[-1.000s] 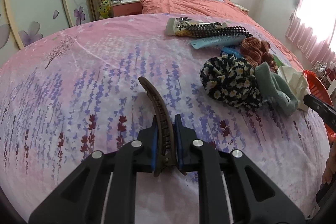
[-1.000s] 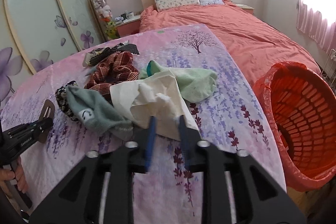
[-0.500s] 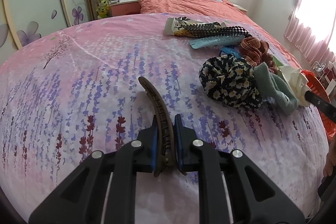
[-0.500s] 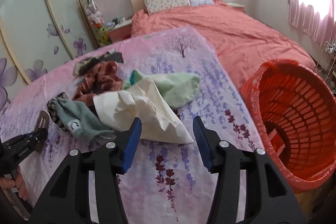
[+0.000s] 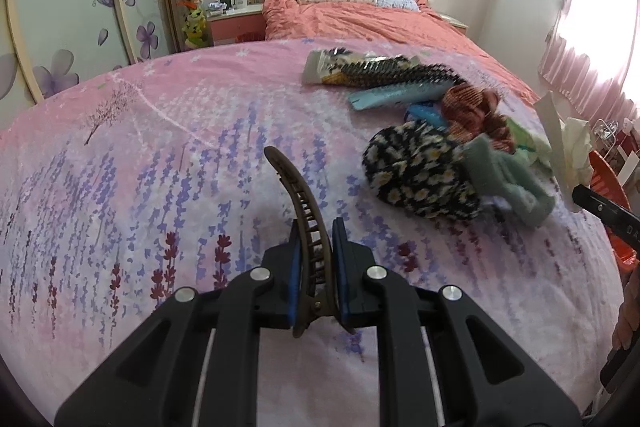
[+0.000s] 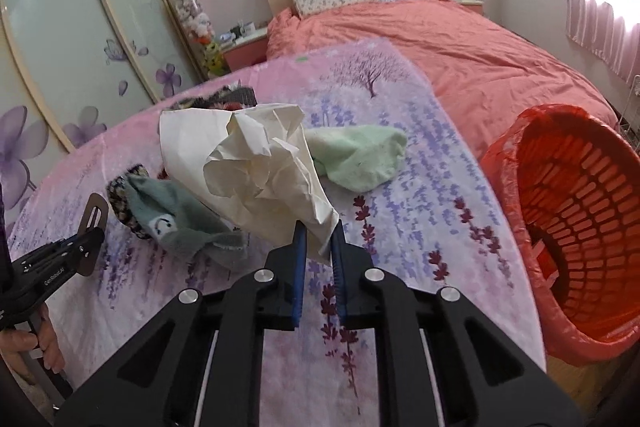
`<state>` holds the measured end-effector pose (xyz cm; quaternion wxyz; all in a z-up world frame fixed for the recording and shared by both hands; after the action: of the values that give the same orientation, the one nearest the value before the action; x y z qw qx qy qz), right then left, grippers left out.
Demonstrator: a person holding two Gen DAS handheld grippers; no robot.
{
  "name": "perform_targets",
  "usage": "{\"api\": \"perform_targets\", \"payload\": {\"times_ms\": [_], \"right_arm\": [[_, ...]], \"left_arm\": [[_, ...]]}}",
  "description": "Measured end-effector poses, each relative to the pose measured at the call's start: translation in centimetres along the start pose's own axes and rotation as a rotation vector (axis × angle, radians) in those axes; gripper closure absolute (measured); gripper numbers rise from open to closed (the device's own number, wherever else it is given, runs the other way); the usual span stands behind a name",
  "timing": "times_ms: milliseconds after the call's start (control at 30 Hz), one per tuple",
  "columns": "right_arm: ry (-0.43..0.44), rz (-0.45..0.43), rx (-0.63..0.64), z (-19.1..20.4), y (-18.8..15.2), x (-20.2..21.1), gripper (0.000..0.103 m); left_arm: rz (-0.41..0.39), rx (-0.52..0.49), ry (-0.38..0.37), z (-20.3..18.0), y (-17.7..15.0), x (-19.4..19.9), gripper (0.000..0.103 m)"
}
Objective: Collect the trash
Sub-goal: 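Carry tissue and clip over the basket and open both tools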
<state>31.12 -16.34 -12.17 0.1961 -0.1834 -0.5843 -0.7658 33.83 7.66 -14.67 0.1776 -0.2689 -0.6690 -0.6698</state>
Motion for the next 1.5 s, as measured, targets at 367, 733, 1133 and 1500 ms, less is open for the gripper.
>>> {"api": "perform_targets", "payload": {"times_ms": [367,733,1133,1500], "right_arm": [[-0.076,-0.151,0.002,-1.3,3.3,6.4,0.091],[-0.262,-0.254,-0.086,-9.4,4.7,11.2,0.091],[-0.411,-0.258,-0.254,-20.2,3.9,11.6,0.091],[-0.414,-0.201,-0.360,-25.5,2.7,9.0,0.082]], "left_arm": [[-0.092,-0.036,-0.100,-5.3,3.5,5.4,0.088],[-0.154,-0.113,-0.317,-17.6,5.9,9.4,0.088],[-0.105,-0.261,-0.582,-36.4,3.8,7.6,0.087],[-0.026,-0.323,-0.560,-43.7,1.7,0.9,0.061]]}}
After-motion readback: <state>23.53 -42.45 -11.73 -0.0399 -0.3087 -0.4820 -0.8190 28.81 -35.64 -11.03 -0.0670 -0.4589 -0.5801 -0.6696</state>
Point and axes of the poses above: each gripper's, at about its wrist camera, not at the fingertips, and x roughly against the way its jaws point, z to its left, y to its top, the point moved 9 cm from there along -x, roughly the way its jaws point, and after that the axes turned 12 degrees about -z, right-handed, at the moved point
